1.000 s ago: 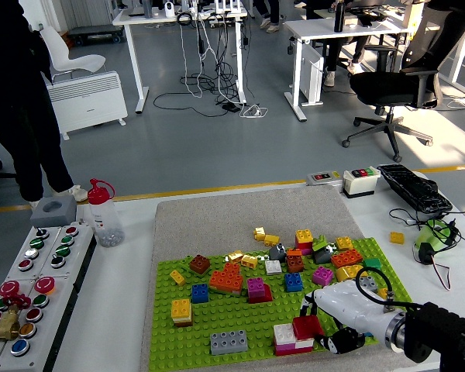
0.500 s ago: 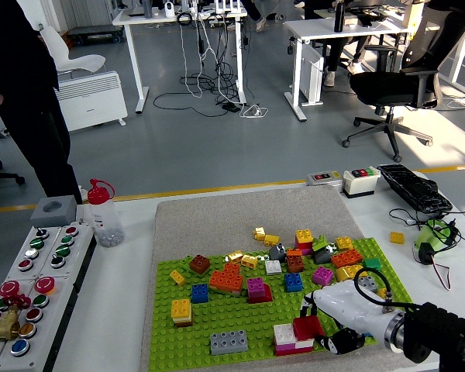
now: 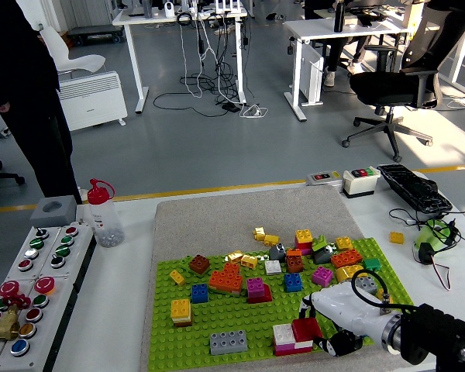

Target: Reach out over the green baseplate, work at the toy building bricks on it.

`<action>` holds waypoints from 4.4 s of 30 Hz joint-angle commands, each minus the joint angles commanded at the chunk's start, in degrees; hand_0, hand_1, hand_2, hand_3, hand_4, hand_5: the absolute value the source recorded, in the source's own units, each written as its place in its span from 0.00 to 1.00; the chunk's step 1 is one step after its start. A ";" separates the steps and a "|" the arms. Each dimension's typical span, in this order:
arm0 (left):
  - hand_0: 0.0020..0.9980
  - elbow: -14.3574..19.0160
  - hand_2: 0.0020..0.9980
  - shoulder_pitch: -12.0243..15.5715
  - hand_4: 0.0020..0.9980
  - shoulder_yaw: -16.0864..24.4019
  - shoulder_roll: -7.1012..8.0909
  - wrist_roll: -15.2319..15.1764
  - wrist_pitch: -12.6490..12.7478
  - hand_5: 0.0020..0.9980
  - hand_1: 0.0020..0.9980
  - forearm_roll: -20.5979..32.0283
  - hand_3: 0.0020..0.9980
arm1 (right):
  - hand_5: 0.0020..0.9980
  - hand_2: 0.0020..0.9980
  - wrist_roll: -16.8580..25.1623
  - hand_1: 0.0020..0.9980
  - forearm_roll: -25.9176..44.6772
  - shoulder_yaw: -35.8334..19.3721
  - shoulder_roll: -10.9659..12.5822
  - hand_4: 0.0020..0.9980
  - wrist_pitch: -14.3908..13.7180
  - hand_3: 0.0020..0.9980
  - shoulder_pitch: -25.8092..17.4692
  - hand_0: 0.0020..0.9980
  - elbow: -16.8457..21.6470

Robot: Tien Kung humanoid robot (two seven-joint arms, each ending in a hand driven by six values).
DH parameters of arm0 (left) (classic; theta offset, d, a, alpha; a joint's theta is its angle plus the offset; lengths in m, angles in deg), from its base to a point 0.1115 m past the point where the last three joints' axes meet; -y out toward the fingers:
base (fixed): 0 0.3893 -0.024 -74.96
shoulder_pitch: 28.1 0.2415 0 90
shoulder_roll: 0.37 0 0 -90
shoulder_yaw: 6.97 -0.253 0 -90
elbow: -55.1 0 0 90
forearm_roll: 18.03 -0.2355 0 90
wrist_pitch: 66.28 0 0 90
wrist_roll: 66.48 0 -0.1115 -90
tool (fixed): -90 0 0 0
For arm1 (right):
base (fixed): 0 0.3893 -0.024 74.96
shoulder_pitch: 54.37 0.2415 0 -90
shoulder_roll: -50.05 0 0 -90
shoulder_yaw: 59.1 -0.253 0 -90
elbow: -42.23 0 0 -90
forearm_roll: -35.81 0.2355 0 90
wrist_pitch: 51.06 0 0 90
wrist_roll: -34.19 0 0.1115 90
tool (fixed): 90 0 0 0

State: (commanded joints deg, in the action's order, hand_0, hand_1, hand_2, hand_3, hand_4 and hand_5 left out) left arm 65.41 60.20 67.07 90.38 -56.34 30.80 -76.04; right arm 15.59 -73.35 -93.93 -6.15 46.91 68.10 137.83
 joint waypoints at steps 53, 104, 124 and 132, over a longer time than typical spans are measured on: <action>0.73 0.00 0.81 -0.08 0.48 0.09 0.08 -0.08 0.03 1.00 0.78 -0.23 0.67 | 0.16 0.58 -1.85 0.32 -0.32 -0.05 -0.59 0.67 1.72 0.63 0.67 0.10 0.62; 0.73 0.00 0.80 -0.02 0.47 0.20 0.04 0.06 -0.02 1.00 0.78 -0.56 0.67 | 0.18 0.71 -1.84 0.34 -1.03 -5.20 0.34 0.72 2.68 0.73 -0.88 0.14 0.57; 0.73 0.00 0.80 -0.15 0.47 -0.06 0.03 0.11 -0.02 1.00 0.78 -0.43 0.67 | 0.17 0.70 0.15 0.34 -4.51 -3.83 -6.61 0.71 -8.88 0.73 5.26 0.14 -18.39; 0.73 0.00 0.80 -0.15 0.47 -0.34 0.04 0.18 -0.05 1.00 0.78 -0.35 0.67 | 0.18 0.70 1.22 0.33 -3.39 -1.38 -9.73 0.72 -8.34 0.73 9.06 0.13 -25.26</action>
State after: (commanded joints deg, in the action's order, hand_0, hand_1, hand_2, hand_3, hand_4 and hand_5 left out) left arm 65.41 60.05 66.73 90.42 -56.16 30.75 -76.39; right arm 16.81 -76.74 -95.30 -15.88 38.57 77.15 112.57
